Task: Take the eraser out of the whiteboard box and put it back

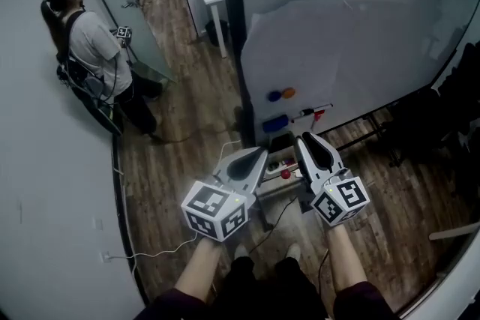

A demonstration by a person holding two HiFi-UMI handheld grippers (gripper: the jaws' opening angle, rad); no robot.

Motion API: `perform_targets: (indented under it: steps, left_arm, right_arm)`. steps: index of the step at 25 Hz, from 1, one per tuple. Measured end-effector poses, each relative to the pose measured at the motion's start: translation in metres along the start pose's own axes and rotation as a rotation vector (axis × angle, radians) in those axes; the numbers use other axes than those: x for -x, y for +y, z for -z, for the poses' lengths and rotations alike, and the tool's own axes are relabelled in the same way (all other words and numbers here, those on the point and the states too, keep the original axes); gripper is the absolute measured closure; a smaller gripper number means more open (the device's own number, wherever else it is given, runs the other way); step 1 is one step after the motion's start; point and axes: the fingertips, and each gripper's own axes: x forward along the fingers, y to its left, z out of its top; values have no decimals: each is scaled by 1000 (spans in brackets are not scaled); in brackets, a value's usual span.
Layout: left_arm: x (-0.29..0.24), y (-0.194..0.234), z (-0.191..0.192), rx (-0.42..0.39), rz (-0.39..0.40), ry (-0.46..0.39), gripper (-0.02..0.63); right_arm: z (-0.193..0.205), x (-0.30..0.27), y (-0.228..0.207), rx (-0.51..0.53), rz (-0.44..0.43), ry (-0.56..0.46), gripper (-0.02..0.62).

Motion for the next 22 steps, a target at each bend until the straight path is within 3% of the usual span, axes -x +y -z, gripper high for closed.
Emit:
perform_targets:
  steps: [12, 22]
  left_arm:
    - [25, -68, -70, -113, 97, -117, 601]
    - [33, -88, -83, -145, 129, -145, 601]
  right_arm:
    - [-87, 54, 51, 31, -39, -135, 585]
    - [-118, 73, 67, 58, -27, -198, 592]
